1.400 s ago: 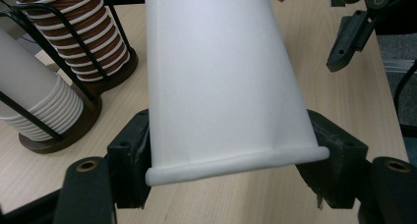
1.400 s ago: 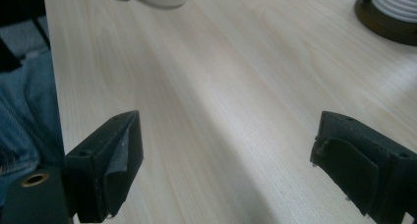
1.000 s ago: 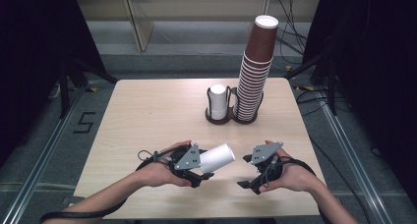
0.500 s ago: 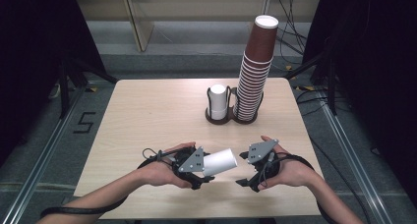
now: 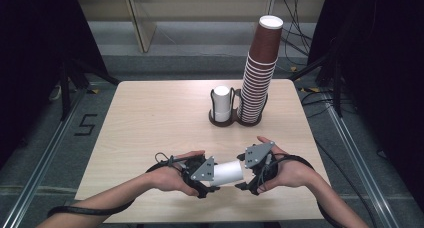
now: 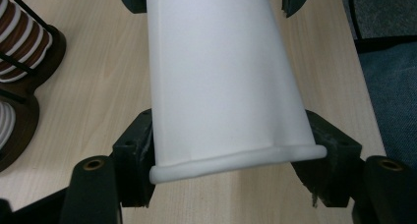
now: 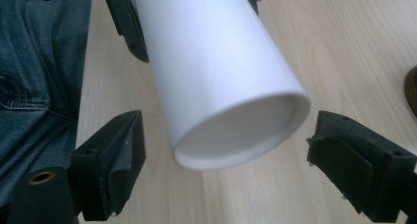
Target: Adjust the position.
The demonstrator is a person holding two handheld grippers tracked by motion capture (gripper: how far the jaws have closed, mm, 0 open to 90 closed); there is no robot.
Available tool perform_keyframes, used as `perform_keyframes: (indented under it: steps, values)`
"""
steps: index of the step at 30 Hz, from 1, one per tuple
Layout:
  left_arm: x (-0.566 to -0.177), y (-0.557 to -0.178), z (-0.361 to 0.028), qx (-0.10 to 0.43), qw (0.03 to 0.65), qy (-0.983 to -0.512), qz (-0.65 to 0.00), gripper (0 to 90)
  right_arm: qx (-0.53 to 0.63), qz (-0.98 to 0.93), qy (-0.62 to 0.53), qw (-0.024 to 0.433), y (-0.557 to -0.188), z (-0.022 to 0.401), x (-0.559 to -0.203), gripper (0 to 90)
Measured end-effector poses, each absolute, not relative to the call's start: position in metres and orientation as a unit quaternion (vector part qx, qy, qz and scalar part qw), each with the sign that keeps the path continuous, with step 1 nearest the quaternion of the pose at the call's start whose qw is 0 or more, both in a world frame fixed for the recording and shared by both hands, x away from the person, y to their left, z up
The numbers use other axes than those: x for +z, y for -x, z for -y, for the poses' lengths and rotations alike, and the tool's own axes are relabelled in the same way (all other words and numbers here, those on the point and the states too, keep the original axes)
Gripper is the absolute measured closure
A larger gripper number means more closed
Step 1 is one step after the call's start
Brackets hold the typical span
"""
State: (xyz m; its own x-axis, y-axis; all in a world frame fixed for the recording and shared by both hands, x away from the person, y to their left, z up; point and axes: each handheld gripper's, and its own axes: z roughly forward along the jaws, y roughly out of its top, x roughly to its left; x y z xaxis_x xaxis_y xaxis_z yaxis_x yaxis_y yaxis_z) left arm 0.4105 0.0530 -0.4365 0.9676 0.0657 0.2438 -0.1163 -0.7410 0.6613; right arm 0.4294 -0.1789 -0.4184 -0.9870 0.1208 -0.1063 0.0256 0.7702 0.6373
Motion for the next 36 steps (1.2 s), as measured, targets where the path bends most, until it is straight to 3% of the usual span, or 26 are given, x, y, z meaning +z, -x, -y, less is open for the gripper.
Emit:
perform_keyframes:
  steps: [13,30,36]
  values:
    - [-0.439,-0.407,-0.044,0.119,0.335,-0.934,0.035,32.5,0.318,-0.946,-0.012,0.056,-0.426,0.164,-0.424,16.5]
    - [-0.438,-0.406,-0.038,0.115,0.320,-0.939,0.044,32.4,0.305,-0.951,0.013,0.053,-0.425,0.162,-0.431,32.9]
    - [-0.437,-0.404,-0.036,0.111,0.319,-0.940,0.043,30.6,0.300,-0.953,0.014,0.049,-0.423,0.162,-0.431,33.9]
